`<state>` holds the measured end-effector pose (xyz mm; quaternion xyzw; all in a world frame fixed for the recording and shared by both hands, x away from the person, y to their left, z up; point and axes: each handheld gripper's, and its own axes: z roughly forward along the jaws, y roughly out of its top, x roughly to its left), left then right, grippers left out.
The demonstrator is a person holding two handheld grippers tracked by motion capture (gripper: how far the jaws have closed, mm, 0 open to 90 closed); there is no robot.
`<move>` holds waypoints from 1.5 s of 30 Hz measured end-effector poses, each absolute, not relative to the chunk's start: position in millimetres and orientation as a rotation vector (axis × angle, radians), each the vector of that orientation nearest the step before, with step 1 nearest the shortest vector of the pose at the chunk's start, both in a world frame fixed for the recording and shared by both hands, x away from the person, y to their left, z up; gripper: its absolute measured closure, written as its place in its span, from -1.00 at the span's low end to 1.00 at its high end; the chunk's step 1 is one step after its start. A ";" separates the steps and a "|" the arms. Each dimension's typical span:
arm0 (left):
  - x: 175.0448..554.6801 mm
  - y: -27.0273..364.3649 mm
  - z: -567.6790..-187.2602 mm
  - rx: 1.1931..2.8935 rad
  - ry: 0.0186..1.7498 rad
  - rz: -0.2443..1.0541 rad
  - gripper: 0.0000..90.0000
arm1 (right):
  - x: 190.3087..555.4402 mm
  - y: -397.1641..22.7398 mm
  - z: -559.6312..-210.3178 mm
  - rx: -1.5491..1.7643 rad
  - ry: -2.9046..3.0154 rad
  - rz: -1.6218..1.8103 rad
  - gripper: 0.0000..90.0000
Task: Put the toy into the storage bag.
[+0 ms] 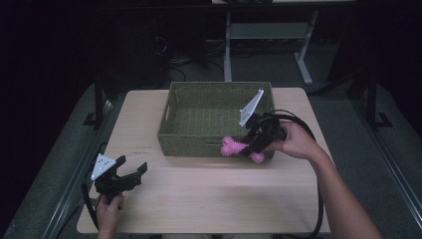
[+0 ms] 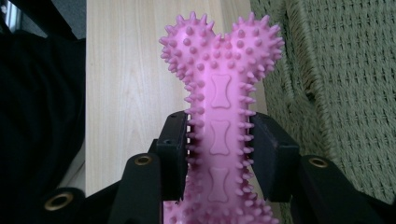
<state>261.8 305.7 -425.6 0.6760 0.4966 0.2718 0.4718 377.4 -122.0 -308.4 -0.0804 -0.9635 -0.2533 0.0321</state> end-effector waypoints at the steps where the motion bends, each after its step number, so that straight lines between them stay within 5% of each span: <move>1: 261.9 305.7 -425.7 1.654 1.218 0.666 -0.71 | 378.5 -121.9 -307.6 -0.245 -2.966 -0.780 0.30; 45: 263.9 304.2 -425.3 1.658 1.209 0.665 -0.71 | 425.9 -109.2 -283.2 -0.254 -2.993 -0.722 0.30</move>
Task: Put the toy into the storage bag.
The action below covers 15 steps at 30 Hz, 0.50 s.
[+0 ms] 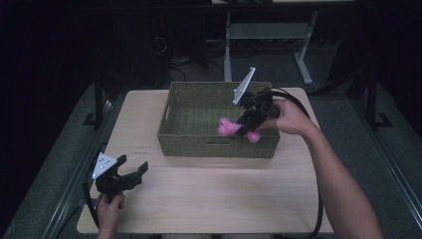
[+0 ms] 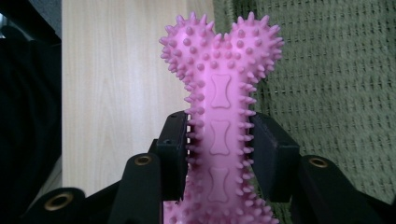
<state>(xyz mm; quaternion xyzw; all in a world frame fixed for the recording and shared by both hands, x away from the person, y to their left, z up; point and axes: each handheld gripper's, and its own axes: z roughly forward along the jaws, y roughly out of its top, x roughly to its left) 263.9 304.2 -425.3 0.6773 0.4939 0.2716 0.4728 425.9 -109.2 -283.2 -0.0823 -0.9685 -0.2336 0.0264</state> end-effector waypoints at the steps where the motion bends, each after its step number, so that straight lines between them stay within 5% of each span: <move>1: 263.9 304.6 -425.3 1.655 1.208 0.663 -0.71 | 429.0 -108.7 -283.3 -0.261 -2.992 -0.718 0.30; 15: 264.0 304.9 -425.7 1.652 1.212 0.660 -0.71 | 453.0 -110.7 -292.5 -0.311 -2.981 -0.687 0.29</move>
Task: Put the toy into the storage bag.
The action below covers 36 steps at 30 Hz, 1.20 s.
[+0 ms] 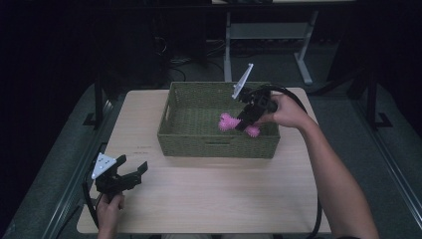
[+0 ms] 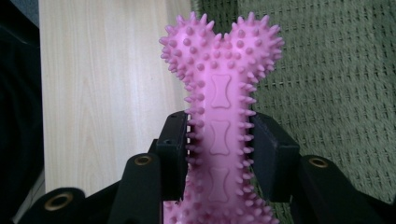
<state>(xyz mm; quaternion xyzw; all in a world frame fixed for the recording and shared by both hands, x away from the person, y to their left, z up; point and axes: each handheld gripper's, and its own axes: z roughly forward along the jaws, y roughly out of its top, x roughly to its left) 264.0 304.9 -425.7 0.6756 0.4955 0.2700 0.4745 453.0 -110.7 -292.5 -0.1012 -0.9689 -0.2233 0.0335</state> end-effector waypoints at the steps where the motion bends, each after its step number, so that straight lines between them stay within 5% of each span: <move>1: 264.1 305.1 -425.6 1.652 1.211 0.661 -0.71 | 454.6 -110.8 -293.1 -0.316 -2.977 -0.687 0.29; 36: 263.2 306.6 -425.4 1.644 1.216 0.660 -0.71 | 496.1 -107.9 -335.3 -0.411 -2.929 -0.598 0.29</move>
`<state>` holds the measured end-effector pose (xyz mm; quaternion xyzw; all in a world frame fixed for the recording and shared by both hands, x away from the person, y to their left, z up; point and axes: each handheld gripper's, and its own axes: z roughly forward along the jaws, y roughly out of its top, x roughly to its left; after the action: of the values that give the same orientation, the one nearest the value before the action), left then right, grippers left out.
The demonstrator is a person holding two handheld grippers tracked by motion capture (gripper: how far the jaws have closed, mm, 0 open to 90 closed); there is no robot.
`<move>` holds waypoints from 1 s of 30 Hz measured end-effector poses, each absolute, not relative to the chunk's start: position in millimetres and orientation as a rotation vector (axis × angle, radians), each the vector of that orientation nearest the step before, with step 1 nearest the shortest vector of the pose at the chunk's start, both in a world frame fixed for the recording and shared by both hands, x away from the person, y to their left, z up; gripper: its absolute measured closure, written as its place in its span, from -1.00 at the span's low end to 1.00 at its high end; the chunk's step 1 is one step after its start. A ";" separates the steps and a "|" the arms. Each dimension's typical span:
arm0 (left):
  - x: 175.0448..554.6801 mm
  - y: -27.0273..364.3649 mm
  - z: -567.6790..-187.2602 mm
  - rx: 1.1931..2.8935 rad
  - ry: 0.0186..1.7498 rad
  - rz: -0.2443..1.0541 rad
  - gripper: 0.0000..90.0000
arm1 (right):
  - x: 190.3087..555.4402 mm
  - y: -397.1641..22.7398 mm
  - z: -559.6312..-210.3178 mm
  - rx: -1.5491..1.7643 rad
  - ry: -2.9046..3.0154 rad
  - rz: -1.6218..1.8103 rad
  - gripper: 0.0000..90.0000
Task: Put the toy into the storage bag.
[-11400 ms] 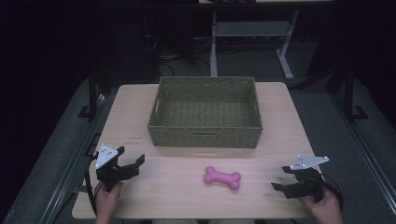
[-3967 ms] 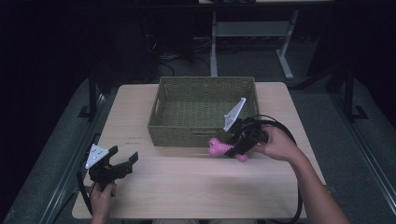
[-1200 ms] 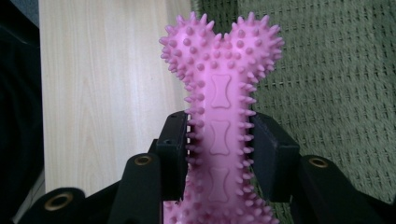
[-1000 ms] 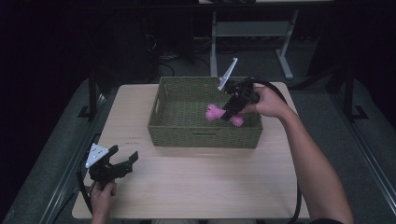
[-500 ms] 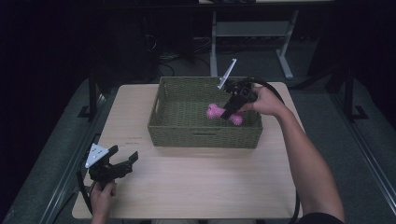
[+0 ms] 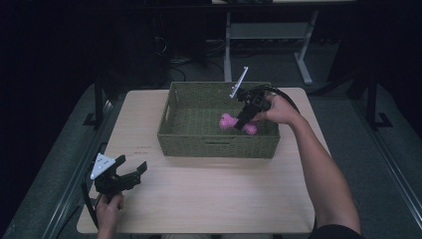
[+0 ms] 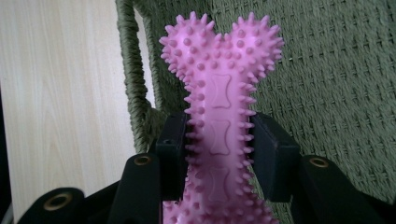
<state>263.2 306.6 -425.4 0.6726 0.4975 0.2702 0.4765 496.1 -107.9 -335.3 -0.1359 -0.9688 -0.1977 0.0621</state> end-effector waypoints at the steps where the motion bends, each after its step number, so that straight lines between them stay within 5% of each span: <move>1: 263.2 306.8 -425.4 1.643 1.217 0.660 -0.71 | 496.0 -107.0 -336.6 -0.415 -2.925 -0.590 0.29; 30: 262.5 307.2 -425.3 1.647 1.212 0.663 -0.71 | 495.7 -105.6 -367.9 -0.451 -2.883 -0.578 0.28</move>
<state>262.5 307.2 -425.3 0.6739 0.4959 0.2711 0.4760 495.7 -105.6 -367.9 -0.1509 -0.9658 -0.1935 0.0832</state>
